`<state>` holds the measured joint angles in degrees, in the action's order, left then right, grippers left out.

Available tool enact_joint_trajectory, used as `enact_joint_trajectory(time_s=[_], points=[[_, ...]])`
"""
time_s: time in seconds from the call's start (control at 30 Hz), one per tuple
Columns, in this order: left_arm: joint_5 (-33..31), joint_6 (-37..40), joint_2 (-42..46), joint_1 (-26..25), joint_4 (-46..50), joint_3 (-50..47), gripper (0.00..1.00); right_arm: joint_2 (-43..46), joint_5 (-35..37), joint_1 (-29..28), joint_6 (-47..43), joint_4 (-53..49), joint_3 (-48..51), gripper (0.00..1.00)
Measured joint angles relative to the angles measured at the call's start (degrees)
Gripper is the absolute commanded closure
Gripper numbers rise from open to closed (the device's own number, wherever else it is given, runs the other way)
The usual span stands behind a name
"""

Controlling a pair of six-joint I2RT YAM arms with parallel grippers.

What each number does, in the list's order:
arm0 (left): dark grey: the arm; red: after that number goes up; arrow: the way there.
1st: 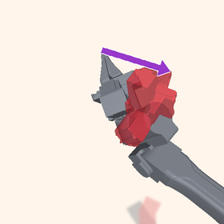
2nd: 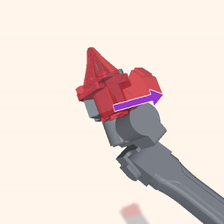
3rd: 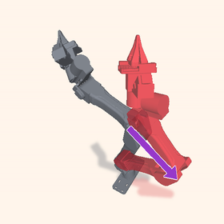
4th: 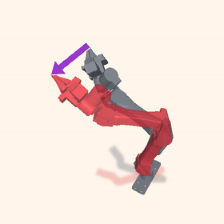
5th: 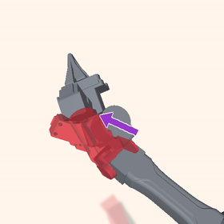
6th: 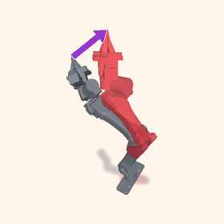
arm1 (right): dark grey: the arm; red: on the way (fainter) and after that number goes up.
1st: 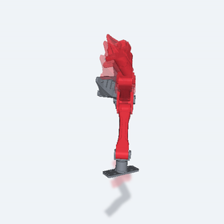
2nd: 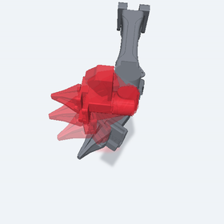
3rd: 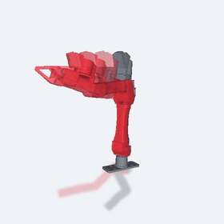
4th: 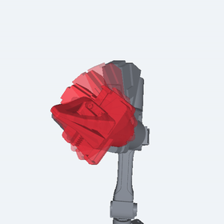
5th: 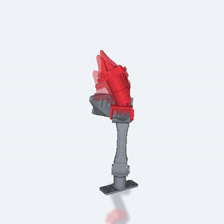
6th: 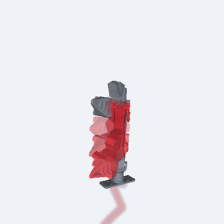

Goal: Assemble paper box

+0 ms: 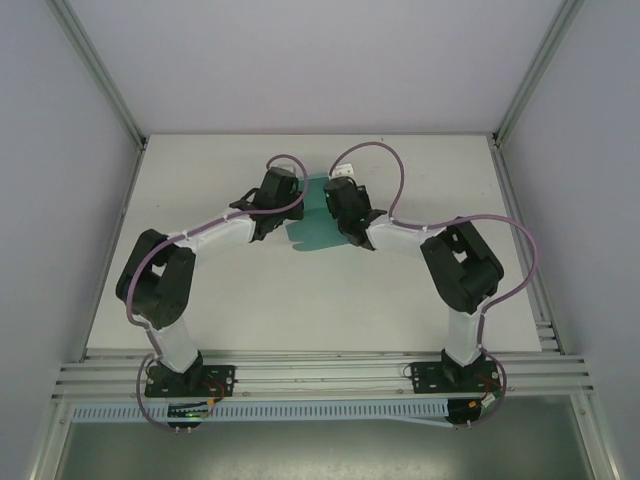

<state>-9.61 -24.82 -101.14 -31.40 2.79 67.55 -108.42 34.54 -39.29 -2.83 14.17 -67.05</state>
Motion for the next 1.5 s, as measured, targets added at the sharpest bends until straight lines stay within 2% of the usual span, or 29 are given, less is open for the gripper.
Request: enact_joint_trajectory(time_s=[0.2,0.33,0.37,0.43,0.57,0.7,0.73,0.83,0.97,1.03,1.1,1.17,1.2,1.27,1.5], points=[[-1.0,-0.4,1.7,0.3,-0.5,0.0,1.0,-0.1,0.3,0.1,-3.0,3.9,-0.9,1.0],[-1.3,-0.2,1.7,0.4,-1.3,-0.2,1.0,-0.2,-0.5,0.1,0.5,1.9,-1.9,1.0],[-1.3,0.1,1.8,0.5,-1.5,-0.7,1.0,-0.2,-1.5,0.1,2.0,1.4,-1.9,0.95],[-1.1,0.5,2.0,0.7,-2.3,-1.9,1.0,-0.2,-5.2,0.7,4.4,1.1,-1.6,0.94],[-0.6,1.2,2.5,1.0,-3.3,-4.5,1.0,0.0,-17.1,3.7,6.9,3.7,1.3,0.78],[-0.6,1.9,2.5,1.1,-2.5,-4.8,1.0,2.3,-27.6,6.7,7.3,8.0,6.6,0.53],[-0.5,2.1,2.5,1.2,-2.3,-4.8,1.0,3.1,-29.8,7.4,7.4,8.9,7.8,0.52],[0.4,2.2,2.5,1.4,-2.2,-4.8,1.0,5.2,-35.3,9.0,7.7,9.8,10.1,0.52],[0.8,2.2,2.6,1.5,-2.7,-4.9,1.0,6.5,-37.3,9.3,7.7,9.2,10.2,0.5],[1.0,2.2,3.0,1.5,-2.8,-5.2,1.0,6.7,-37.6,9.3,7.7,8.6,10.2,0.48],[1.0,2.3,3.3,1.5,-2.6,-5.4,1.0,6.9,-37.9,9.4,7.6,8.1,10.2,0.41],[0.7,2.3,3.3,1.6,-2.5,-5.4,1.0,7.3,-38.9,9.6,7.6,7.9,10.3,0.39],[0.7,2.3,3.3,1.7,-2.6,-5.4,1.0,7.6,-39.3,9.8,7.7,7.9,10.4,0.39],[0.8,2.3,3.3,1.7,-2.6,-5.4,1.0,8.5,-40.3,9.9,7.8,7.7,10.6,0.46],[1.9,2.9,3.9,1.7,-2.7,-5.6,1.0,9.5,-40.6,9.9,7.8,3.6,9.5,0.52]])
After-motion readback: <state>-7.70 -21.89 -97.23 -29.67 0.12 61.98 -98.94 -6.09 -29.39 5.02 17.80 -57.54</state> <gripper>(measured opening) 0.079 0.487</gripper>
